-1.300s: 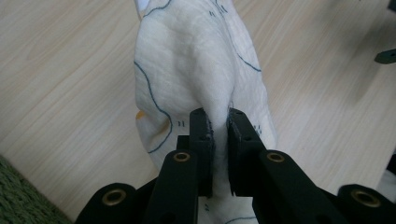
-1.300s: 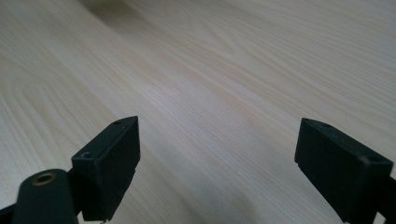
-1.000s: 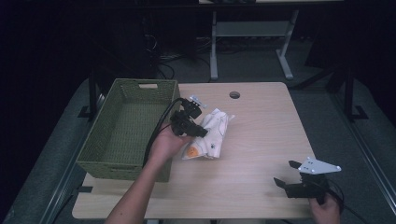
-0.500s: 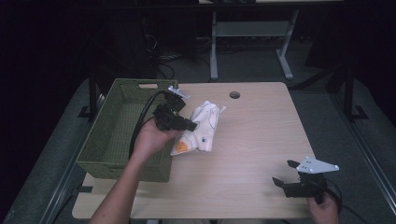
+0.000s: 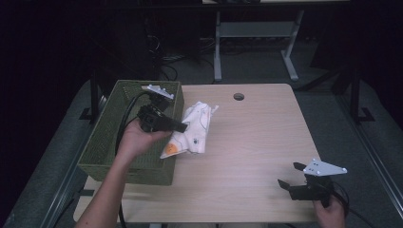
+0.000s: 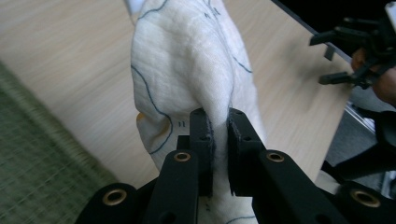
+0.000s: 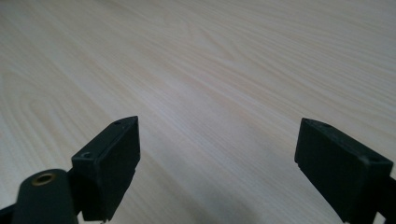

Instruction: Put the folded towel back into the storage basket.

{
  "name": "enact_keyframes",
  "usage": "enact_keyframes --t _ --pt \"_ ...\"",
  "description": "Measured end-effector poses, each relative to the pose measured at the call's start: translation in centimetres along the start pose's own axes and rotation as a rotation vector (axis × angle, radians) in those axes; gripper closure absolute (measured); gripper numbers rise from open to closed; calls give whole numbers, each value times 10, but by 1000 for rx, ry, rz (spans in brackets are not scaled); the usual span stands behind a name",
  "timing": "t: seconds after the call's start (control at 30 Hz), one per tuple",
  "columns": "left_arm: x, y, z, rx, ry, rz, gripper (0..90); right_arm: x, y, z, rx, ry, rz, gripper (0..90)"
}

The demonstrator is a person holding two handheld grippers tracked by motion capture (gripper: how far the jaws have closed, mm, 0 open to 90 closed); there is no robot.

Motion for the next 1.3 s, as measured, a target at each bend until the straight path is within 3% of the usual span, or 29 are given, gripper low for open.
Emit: enact_keyframes --t 0.1,0.23,0.3,0.43,0.57,0.67,0.77,0.9,0.97,1.13,1.3 --pt "-5 -11 7 10 -21 -19 834 1 0 -1 -6 -12 4 139" --pt "-10 -26 17 46 -34 -6 835 1 -1 -1 -4 7 -16 139" --pt "-13 -38 22 28 -47 -58 835 4 -4 1 4 3 -35 139" --pt "-21 -52 32 40 -65 -55 835 8 -6 1 -17 0 -57 139" --pt "-28 -63 41 29 -84 -89 835 7 -3 2 1 -11 -44 139" --pt "-35 -66 50 27 -105 -75 836 7 -3 1 -5 -3 -42 139" --pt "-42 -71 60 19 -129 -91 836 8 -4 1 1 15 -56 138" --pt "-52 -74 71 31 -147 -89 836 11 -6 4 13 -5 -71 139" --pt "-55 -73 77 57 -154 -73 836 11 -4 4 7 3 -66 139" --pt "-56 -68 91 70 -166 -73 836 11 -4 4 18 -4 -59 139" --pt "-56 -54 104 89 -175 -15 837 10 -3 2 8 16 -67 139"
Point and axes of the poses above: each handheld gripper's, and its own axes: y roughly forward along the jaws, x roughly out of its top, z roughly to its left, the point moved 2 cm from there along y, roughly forward along the jaws, and after that the axes turned 9 degrees about -y, right-handed, at the moved point
